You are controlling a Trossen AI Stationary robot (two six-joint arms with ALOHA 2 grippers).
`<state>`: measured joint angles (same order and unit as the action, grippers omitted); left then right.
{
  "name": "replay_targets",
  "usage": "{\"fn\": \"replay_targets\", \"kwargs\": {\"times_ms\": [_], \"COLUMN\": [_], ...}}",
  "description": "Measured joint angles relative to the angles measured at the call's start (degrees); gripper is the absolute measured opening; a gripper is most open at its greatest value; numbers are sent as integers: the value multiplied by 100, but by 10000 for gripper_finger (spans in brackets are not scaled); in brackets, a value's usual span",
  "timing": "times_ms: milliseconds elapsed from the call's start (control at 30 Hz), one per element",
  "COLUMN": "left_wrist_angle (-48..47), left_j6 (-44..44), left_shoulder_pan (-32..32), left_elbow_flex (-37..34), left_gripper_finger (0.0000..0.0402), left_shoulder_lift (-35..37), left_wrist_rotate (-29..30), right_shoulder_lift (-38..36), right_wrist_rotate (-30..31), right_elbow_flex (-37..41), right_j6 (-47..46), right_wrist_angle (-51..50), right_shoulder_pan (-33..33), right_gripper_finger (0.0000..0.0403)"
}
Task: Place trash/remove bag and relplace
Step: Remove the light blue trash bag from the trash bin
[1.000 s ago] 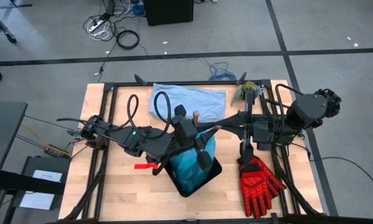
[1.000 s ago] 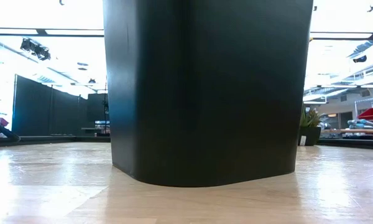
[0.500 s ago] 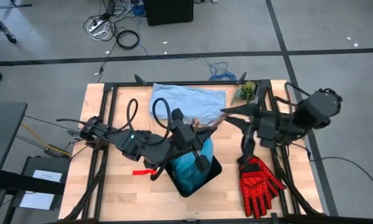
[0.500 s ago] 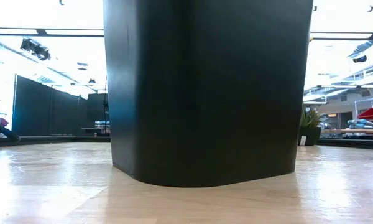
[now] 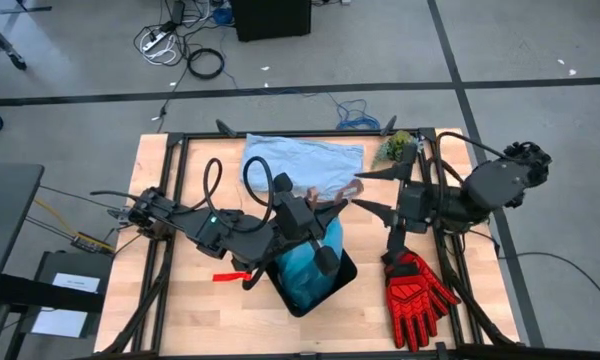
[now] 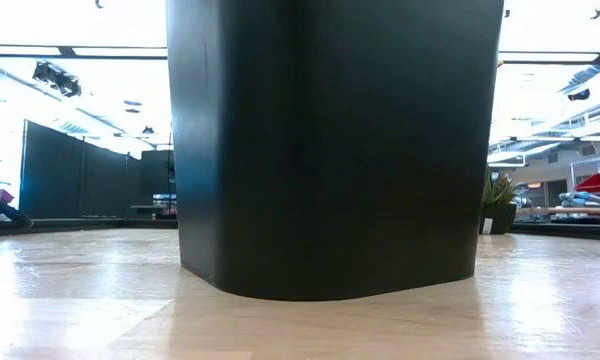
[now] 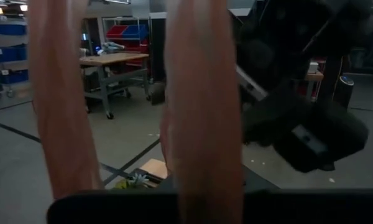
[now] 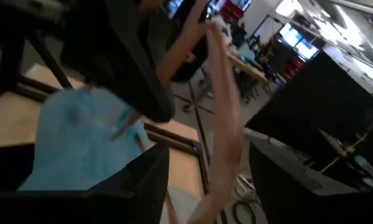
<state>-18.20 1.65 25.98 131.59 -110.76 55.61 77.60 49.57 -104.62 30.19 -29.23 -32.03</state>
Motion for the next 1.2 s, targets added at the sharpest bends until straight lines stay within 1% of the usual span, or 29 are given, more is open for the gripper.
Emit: {"fn": "replay_targets", "kwargs": {"times_ms": [100,200,267,367,400,433,500,633,733,833,900,1067,1200], "left_wrist_angle": [112,113,114,47,-19,-98,-320,-1011,-1375,-1333,-1230,-1167,-1103], "left_j6": [-9,-9,-9,17,52,149,444,1156,1546,1616,1511,1401,1203], "left_shoulder_pan": [25,45,82,115,125,143,146,146,146,151,151,153,149], "left_elbow_flex": [0,0,0,0,0,0,0,0,-4,-4,-4,-4,-4], "left_gripper_finger": [0,0,0,0,0,0,0,4,21,48,70,135,179], "left_shoulder_lift": [0,0,0,0,0,0,0,0,-9,-9,-9,-25,-46], "left_wrist_rotate": [-2,-17,-20,-12,18,35,47,24,41,240,328,300,299], "right_shoulder_lift": [0,2,0,0,0,0,2,2,0,0,0,-11,-44], "right_wrist_rotate": [-149,-154,-198,-468,-584,-673,-752,-845,-1234,-1643,-1827,-2119,-2730], "right_elbow_flex": [0,2,2,2,2,2,2,2,0,0,0,0,0], "right_j6": [-269,-294,-219,32,127,204,305,898,1086,1074,1058,1051,822], "right_wrist_angle": [-220,-194,-124,-13,23,105,337,899,1266,1233,1144,1303,1306], "right_shoulder_pan": [226,411,512,617,626,632,633,631,626,620,622,622,635], "right_gripper_finger": [191,159,121,39,20,12,5,1,0,0,0,0,0]}}
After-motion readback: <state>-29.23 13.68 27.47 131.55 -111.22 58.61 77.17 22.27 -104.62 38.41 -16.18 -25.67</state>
